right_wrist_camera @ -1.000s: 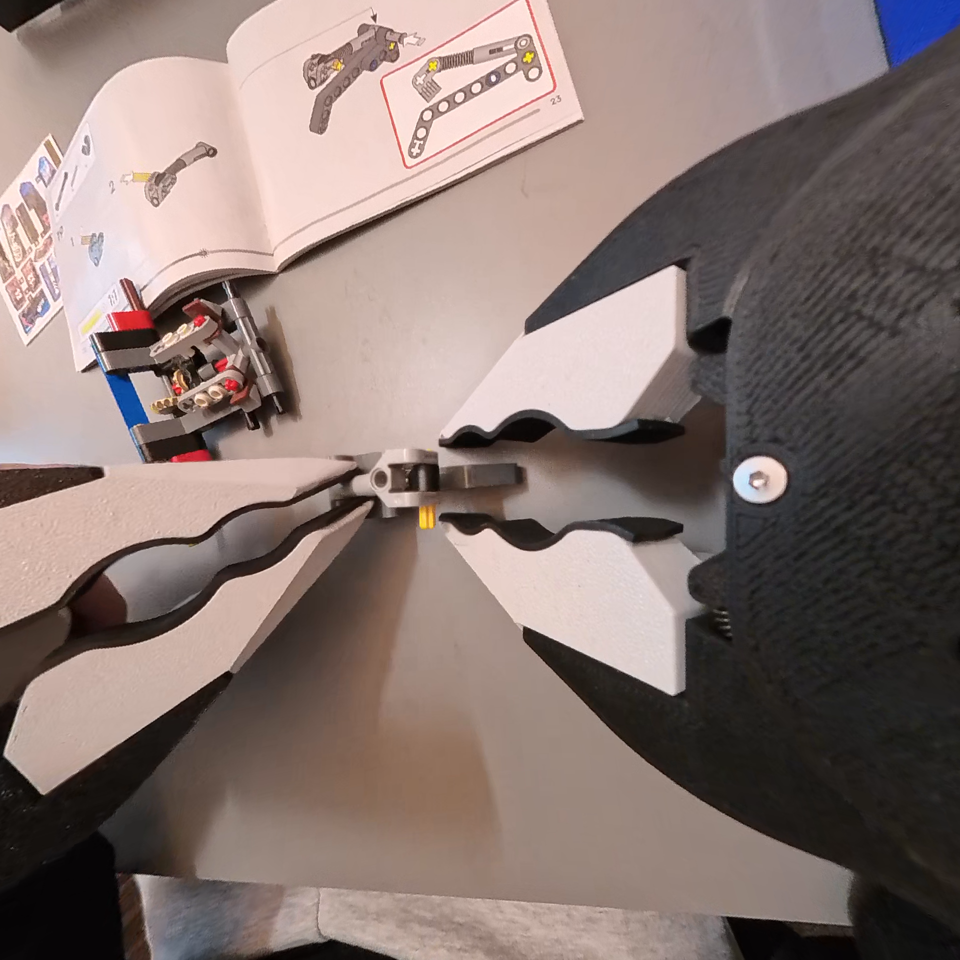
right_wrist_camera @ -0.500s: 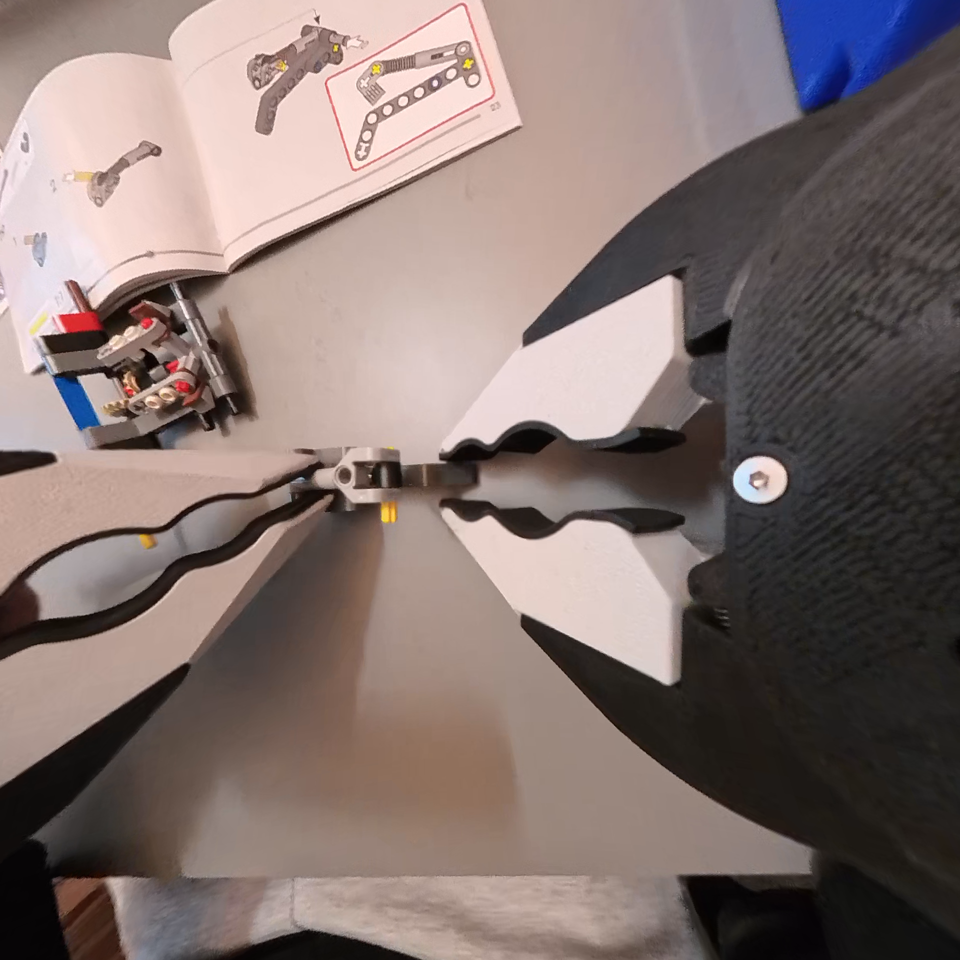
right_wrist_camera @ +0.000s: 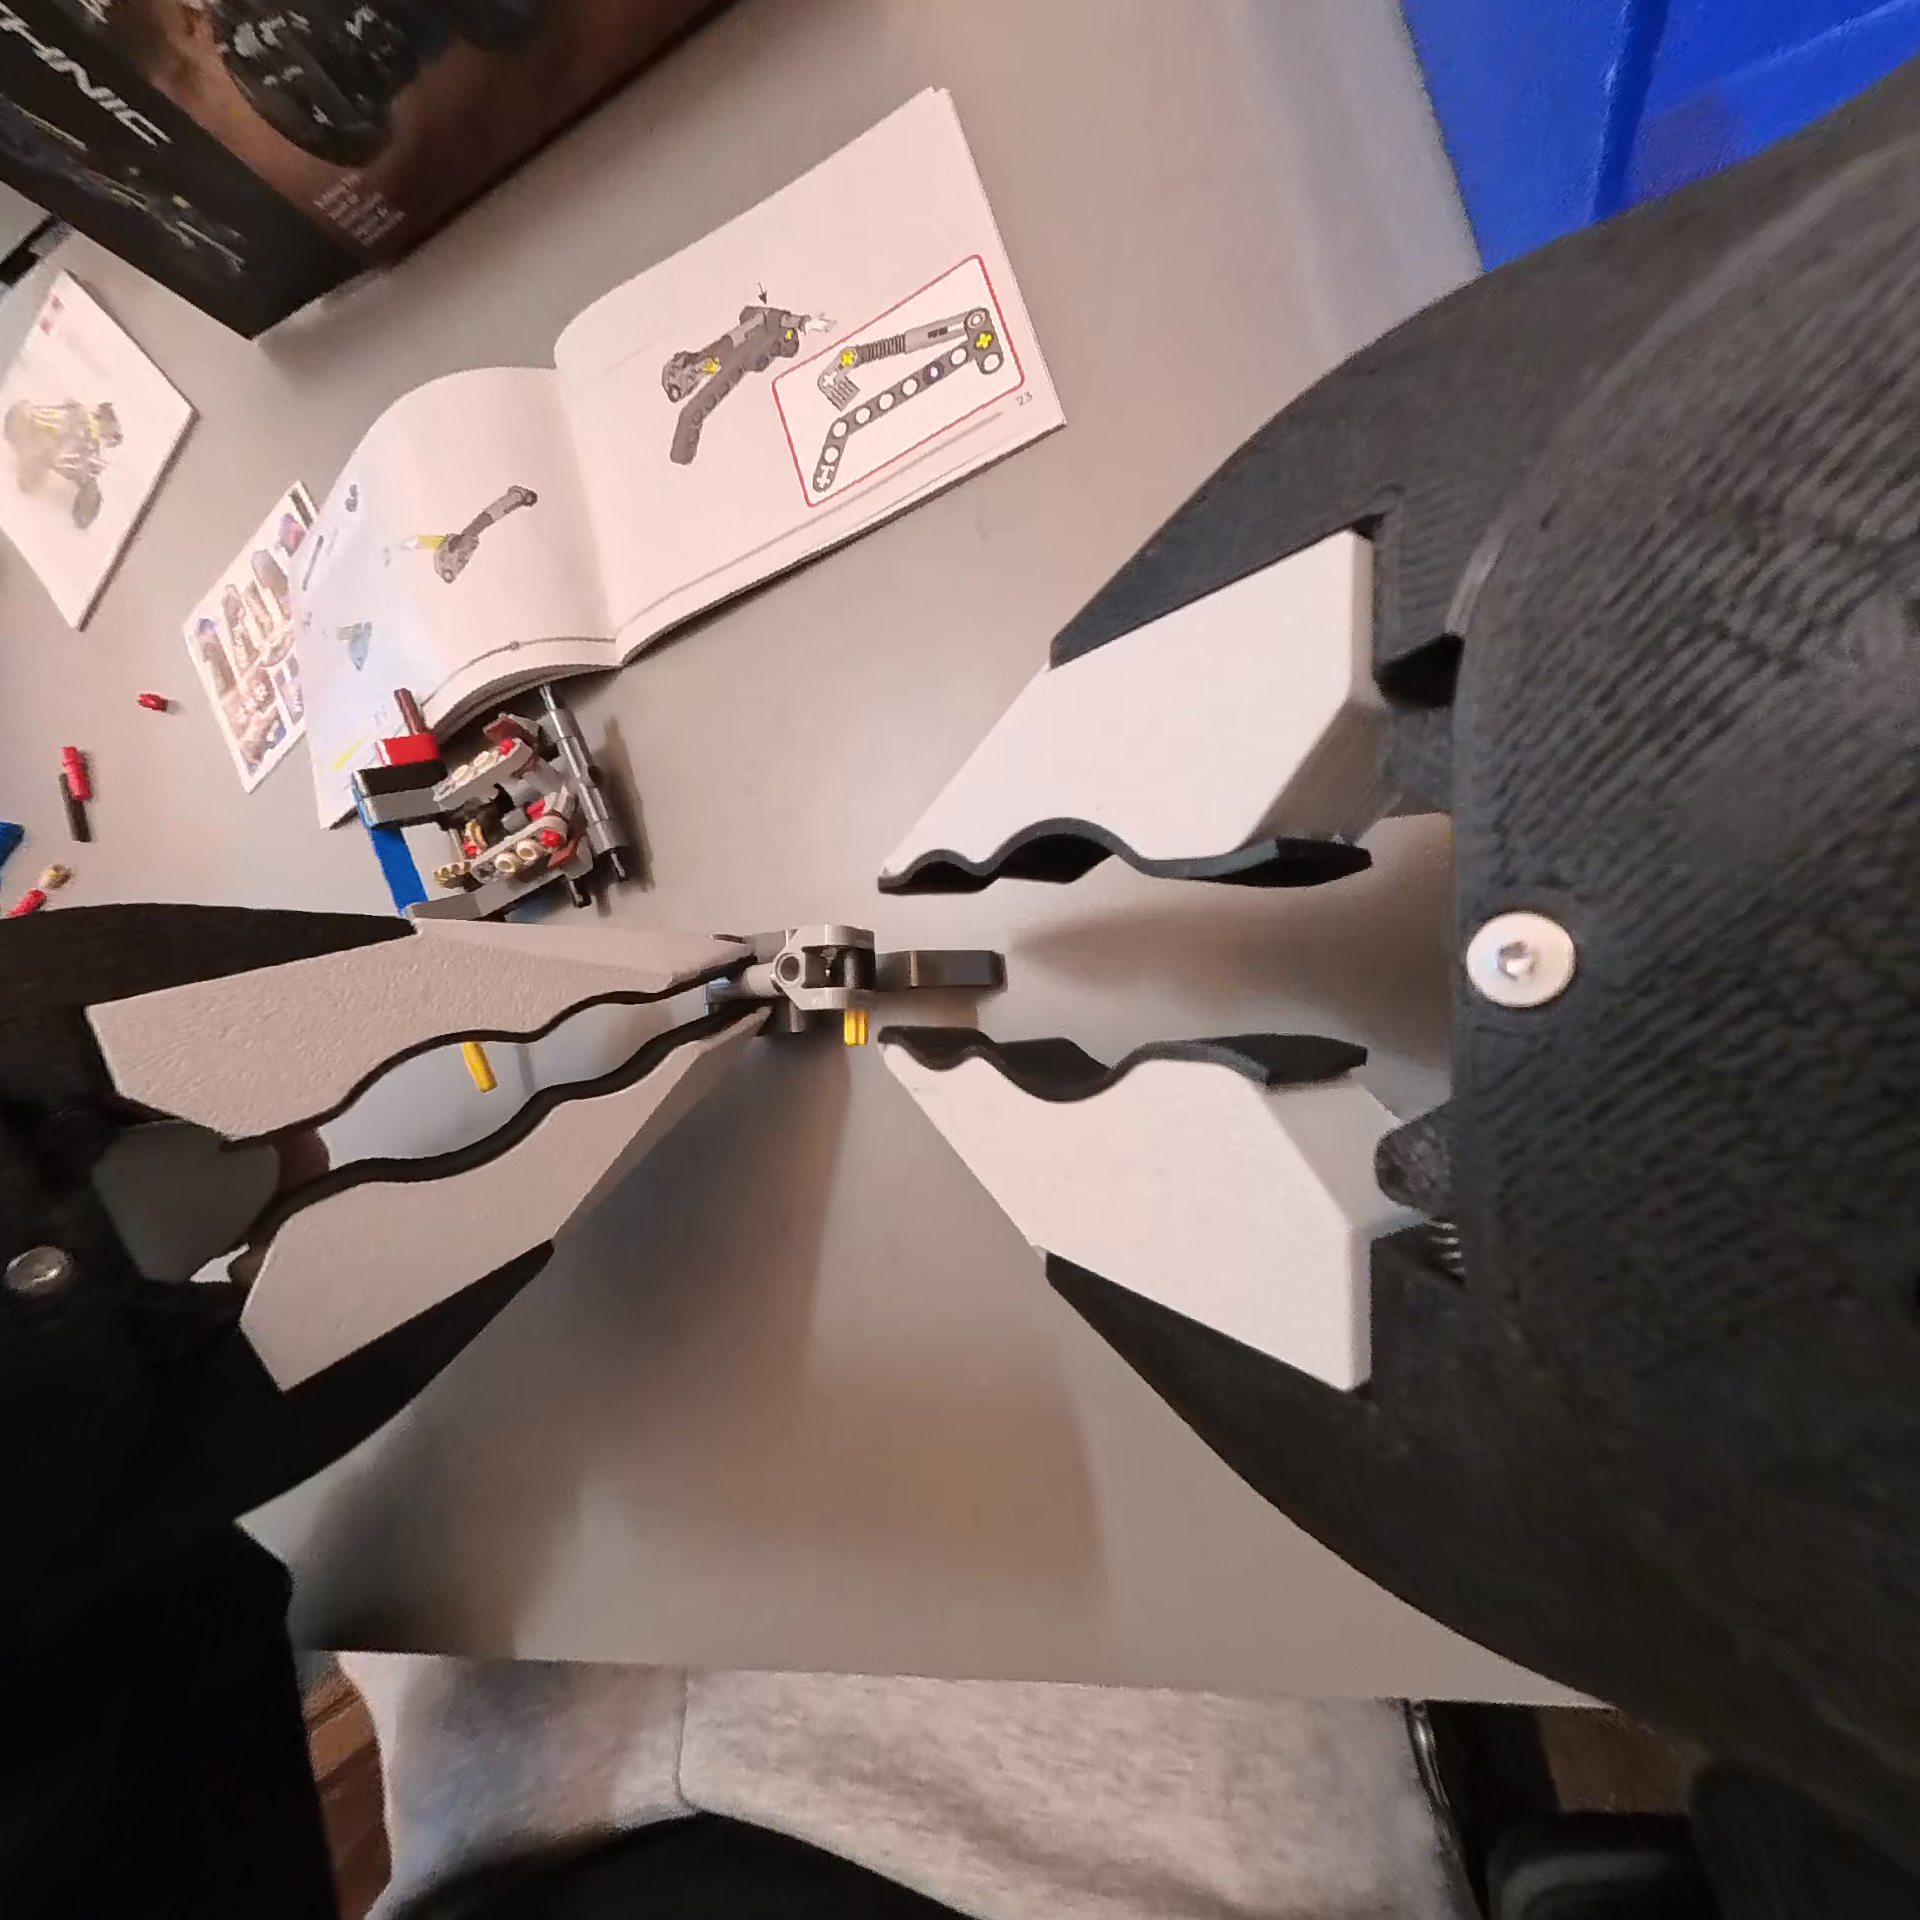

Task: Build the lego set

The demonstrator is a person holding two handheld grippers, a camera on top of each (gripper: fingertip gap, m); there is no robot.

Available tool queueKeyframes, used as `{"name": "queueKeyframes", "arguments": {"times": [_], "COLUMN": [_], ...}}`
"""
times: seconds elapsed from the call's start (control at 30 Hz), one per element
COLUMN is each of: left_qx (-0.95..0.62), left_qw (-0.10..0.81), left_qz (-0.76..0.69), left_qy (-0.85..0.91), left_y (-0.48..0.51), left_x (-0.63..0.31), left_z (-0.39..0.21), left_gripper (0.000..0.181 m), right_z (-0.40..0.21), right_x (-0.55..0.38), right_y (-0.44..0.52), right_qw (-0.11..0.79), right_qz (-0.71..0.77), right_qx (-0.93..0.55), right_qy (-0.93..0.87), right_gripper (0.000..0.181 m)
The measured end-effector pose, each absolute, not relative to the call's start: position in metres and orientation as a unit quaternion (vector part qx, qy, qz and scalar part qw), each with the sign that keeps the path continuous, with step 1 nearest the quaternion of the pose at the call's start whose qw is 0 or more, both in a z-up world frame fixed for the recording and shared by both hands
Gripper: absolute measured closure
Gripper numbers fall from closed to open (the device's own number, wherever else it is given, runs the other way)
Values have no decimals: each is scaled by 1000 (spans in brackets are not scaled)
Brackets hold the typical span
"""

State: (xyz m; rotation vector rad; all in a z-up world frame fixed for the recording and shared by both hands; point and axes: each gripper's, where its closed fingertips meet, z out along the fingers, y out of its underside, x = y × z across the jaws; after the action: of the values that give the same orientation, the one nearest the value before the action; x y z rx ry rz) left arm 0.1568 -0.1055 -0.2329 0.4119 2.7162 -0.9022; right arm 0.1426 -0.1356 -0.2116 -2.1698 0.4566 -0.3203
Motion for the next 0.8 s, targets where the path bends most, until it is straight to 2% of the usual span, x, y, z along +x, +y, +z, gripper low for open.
{"name": "queueKeyframes", "arguments": {"times": [0.53,0.67,0.8], "left_qx": [175,171,171], "left_qw": [130,130,133], "left_qz": [-303,-309,-313], "left_qy": [928,926,925], "left_y": [-102,-103,-103], "left_x": [155,155,156], "left_z": [-233,-233,-233], "left_gripper": [177,177,177], "right_z": [-208,-213,-213], "right_x": [144,143,143], "right_y": [-121,-122,-123], "right_qw": [461,448,451], "right_qz": [-124,-124,-123], "right_qx": [-864,-871,-870], "right_qy": [163,159,157], "right_gripper": [155,166,167]}}
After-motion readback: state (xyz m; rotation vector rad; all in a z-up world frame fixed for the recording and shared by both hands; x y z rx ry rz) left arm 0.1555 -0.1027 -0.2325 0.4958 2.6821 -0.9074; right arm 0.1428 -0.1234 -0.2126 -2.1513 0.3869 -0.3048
